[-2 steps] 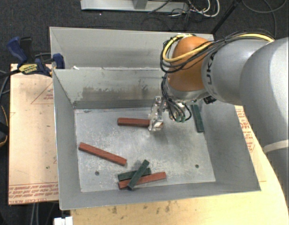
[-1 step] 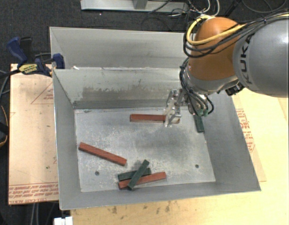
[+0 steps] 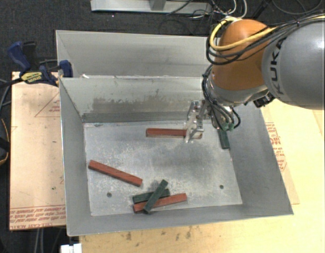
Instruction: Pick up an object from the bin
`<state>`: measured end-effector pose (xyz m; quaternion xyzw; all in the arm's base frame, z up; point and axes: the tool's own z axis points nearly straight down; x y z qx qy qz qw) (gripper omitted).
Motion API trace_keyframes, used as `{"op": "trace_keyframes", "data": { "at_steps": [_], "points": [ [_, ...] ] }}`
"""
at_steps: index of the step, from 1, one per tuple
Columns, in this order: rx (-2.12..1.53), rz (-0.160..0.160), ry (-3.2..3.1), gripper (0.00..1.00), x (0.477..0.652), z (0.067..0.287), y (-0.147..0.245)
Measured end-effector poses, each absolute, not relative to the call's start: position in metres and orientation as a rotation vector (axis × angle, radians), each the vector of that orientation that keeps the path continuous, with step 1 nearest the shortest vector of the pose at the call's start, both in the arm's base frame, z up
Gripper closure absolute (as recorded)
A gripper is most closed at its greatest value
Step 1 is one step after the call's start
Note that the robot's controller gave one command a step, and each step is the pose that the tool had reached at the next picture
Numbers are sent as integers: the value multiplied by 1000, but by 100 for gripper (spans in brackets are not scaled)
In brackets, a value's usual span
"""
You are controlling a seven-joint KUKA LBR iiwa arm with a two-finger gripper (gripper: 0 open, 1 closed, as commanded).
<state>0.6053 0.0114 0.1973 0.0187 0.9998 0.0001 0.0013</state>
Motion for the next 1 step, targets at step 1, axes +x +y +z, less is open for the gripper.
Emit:
{"op": "trace_keyframes", "data": {
  "at_steps": [1],
  "points": [
    [-65, 2, 3144, 100, 600, 229, 0]
  ]
}}
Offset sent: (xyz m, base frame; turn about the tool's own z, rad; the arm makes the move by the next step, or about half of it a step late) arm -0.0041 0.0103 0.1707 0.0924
